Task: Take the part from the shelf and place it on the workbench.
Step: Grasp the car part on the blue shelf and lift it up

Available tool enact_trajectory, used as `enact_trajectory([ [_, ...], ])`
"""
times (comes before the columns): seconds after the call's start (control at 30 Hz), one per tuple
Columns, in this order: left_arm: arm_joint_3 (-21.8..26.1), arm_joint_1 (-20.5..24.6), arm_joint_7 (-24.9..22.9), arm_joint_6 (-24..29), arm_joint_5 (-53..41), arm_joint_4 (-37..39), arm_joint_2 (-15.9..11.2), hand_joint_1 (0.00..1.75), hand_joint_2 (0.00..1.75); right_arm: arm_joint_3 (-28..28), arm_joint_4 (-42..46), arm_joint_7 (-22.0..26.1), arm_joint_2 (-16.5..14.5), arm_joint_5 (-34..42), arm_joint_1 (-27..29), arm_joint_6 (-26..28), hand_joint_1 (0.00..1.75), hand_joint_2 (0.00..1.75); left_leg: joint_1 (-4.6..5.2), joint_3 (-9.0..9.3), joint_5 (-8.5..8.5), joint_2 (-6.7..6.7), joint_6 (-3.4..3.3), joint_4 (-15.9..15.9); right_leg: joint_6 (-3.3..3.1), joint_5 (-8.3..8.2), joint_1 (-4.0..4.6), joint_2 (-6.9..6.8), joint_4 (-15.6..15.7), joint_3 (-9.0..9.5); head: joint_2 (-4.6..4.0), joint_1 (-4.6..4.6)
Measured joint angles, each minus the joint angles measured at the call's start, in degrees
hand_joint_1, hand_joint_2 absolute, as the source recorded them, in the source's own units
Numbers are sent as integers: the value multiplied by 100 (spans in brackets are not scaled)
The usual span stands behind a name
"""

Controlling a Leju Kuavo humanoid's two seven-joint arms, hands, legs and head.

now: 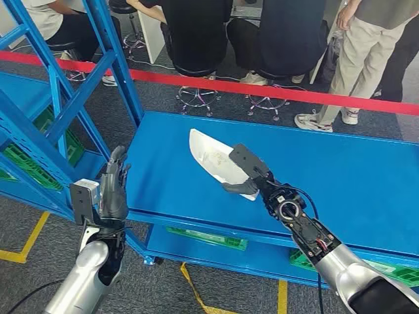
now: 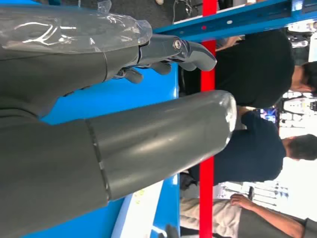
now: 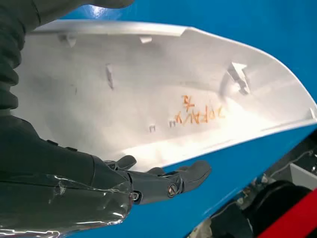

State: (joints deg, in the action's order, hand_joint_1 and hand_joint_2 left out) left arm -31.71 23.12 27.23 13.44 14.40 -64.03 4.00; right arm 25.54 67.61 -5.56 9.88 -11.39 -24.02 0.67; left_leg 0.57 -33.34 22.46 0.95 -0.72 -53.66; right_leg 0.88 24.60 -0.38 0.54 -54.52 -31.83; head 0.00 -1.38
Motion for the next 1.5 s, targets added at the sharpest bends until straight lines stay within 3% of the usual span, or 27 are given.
enact_trajectory([
  [0.3,0,1,-1,2,4,-17,2,0,0,39,-266,1,0,-15,-62,-38,0,175,-4,0,1,0,11,2,-2,1,-2,-2,0,2,0,14],
  [1.1,0,32,-78,-70,45,-116,31,0,0,265,-1578,232,0,-629,-815,-831,0,175,6,6,2,-3,11,1,1,-1,-7,-1,13,14,0,19],
  [1.23,0,35,-81,-69,46,-127,31,0,0,340,-1837,284,0,-790,-969,-904,175,175,6,8,2,-4,11,1,0,-2,-7,0,13,16,0,18],
  [1.5,0,31,-93,0,35,-145,29,0,0,469,-2138,396,0,-1038,-1170,-894,175,175,6,17,2,-3,11,0,1,-2,-7,-1,13,27,0,21],
])
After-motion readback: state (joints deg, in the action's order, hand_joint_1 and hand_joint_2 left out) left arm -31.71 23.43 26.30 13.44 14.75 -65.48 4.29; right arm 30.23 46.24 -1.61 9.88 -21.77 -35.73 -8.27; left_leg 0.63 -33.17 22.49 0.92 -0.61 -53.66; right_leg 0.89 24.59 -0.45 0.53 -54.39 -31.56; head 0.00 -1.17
